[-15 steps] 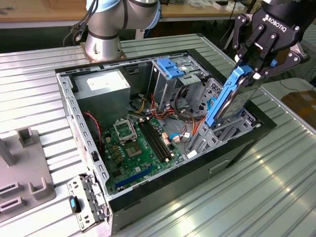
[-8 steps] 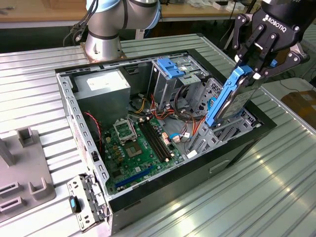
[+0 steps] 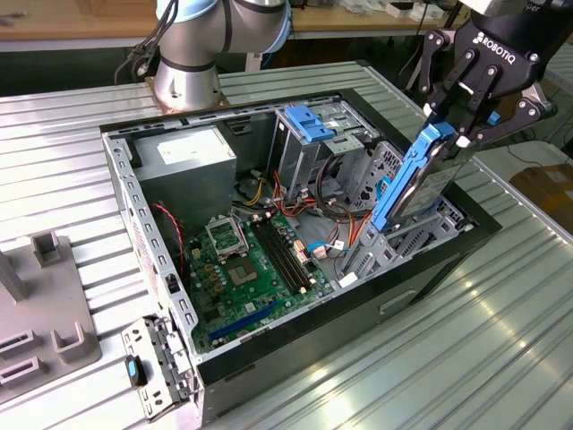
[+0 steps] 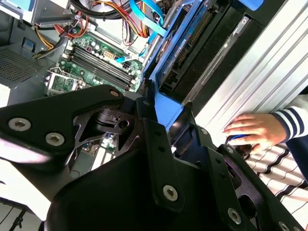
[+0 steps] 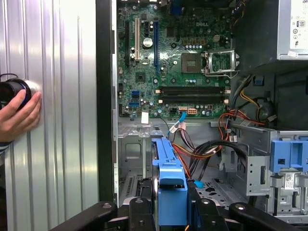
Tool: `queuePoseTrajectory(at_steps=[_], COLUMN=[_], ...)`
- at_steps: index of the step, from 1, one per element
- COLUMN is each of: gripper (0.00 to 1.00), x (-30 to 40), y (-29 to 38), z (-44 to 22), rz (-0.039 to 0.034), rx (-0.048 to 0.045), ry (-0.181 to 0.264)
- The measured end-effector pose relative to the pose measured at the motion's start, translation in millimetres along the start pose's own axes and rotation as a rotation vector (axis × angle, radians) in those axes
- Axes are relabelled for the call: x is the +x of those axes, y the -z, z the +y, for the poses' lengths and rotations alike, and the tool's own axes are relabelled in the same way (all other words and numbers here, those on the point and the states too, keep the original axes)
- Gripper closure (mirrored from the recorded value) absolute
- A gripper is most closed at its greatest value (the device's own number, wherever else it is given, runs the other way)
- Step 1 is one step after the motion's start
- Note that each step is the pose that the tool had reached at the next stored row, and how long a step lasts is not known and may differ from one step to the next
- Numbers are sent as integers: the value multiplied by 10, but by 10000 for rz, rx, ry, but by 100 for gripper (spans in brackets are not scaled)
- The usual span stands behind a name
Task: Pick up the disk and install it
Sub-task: 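Pick up the disk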
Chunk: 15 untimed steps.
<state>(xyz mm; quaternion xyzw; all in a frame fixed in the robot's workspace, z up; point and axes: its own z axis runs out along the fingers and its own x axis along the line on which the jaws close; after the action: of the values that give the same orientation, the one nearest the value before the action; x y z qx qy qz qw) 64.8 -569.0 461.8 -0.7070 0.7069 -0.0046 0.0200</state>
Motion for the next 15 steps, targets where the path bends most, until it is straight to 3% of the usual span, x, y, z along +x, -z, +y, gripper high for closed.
queuePoseTrajectory(at_steps=[11,15], gripper=[63,63], x=[1,0], y=[-18,74], z=[1,-3], rz=[-7,-6], rx=[1,0], ry=[0,0])
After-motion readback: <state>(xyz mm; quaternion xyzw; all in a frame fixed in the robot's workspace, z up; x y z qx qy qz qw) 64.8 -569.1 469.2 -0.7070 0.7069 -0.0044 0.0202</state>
